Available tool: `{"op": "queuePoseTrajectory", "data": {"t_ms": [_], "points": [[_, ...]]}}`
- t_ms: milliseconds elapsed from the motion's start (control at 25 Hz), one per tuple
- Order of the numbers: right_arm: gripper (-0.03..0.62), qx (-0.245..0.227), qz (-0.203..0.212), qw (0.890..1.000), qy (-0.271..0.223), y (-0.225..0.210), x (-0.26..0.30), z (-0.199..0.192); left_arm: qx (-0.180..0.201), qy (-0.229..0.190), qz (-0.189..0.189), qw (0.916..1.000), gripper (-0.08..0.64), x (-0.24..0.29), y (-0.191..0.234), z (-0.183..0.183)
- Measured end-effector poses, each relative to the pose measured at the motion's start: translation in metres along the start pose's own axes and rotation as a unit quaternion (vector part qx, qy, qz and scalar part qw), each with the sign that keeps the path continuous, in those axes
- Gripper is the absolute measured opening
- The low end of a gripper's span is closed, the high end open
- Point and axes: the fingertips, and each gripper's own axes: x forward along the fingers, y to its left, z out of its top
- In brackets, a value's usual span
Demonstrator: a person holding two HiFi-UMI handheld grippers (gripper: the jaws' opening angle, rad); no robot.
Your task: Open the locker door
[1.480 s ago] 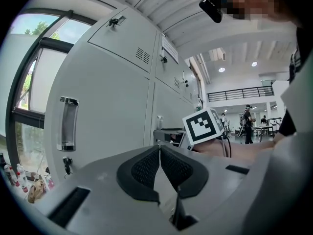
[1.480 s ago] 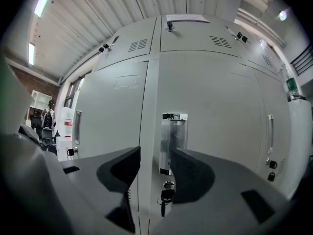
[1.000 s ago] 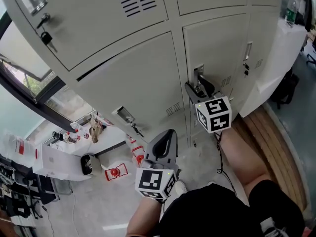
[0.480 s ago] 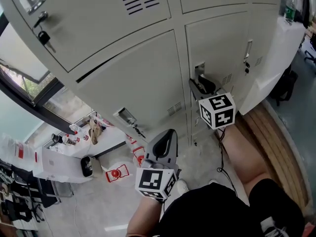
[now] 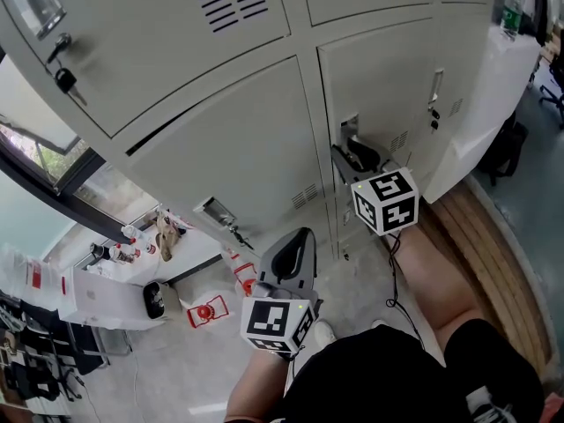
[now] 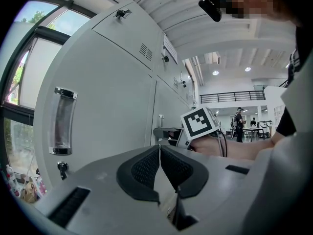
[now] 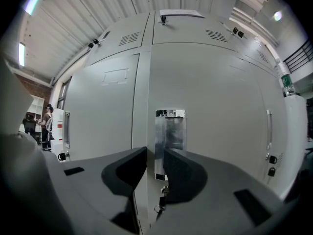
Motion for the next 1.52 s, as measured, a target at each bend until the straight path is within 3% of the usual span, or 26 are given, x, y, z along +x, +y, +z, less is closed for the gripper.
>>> {"op": "queuePoseTrajectory", "data": {"t_ms": [1520], "points": [[0.170, -0.011, 0.123, 0.992, -0.026, -0.029, -0.135, -0.016, 0.000, -0.003, -0.108, 0.9941, 0.023, 0.043, -0.089, 0.002]]}}
